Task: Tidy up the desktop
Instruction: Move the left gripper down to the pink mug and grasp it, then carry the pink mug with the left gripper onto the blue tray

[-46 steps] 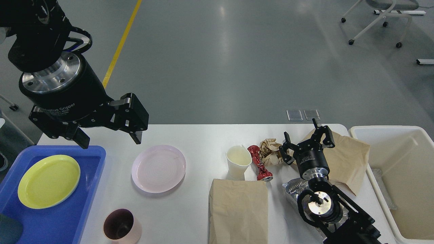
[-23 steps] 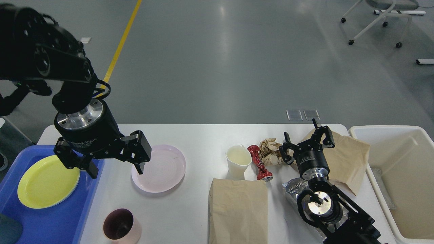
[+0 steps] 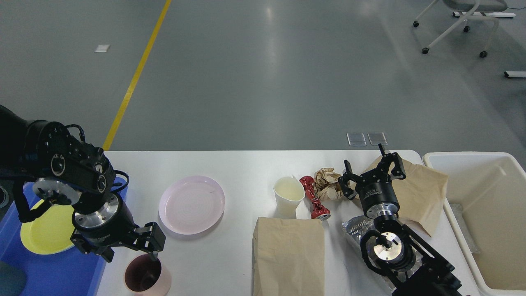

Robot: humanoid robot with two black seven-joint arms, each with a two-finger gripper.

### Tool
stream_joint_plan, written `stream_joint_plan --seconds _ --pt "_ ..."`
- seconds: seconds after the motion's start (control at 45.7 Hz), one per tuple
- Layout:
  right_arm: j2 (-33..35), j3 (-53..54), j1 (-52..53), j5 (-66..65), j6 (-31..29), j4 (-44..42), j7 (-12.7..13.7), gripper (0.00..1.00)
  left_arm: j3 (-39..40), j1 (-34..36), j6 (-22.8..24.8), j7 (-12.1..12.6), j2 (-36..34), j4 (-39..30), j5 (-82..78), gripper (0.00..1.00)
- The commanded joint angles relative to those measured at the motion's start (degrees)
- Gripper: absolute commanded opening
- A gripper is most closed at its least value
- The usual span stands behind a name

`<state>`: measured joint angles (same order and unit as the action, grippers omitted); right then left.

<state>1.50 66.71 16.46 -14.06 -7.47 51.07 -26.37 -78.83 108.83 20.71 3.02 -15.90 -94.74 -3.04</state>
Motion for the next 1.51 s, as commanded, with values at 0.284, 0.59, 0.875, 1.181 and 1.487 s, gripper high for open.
stream_joint_plan --seconds 0.284,0.59,0.875,1.181,1.487 --pt "0.0 0.0 0.0 0.0 0.0 0.0 0.0 1.0 2.3 -12.0 -5.1 1.2 -1.1 6.8 -4.6 0.93" --pt "0.0 0.0 0.1 0.0 0.0 0.0 0.0 1.0 3.9 -18.6 -8.3 1.2 2.0 11.0 -4.8 0.9" --pt "0.0 0.0 0.1 0.0 0.0 0.0 0.0 1.0 4.1 -19.4 -8.6 1.3 2.1 11.5 -5.8 0.28" --pt "0.0 0.0 0.1 0.0 0.0 0.0 0.0 1.0 3.7 -20.6 -8.4 2.8 1.9 13.1 -5.3 0.0" --pt "0.0 0.0 0.1 0.0 0.0 0.0 0.0 1.0 4.1 -20.5 -8.1 2.8 1.4 13.2 -5.1 0.0"
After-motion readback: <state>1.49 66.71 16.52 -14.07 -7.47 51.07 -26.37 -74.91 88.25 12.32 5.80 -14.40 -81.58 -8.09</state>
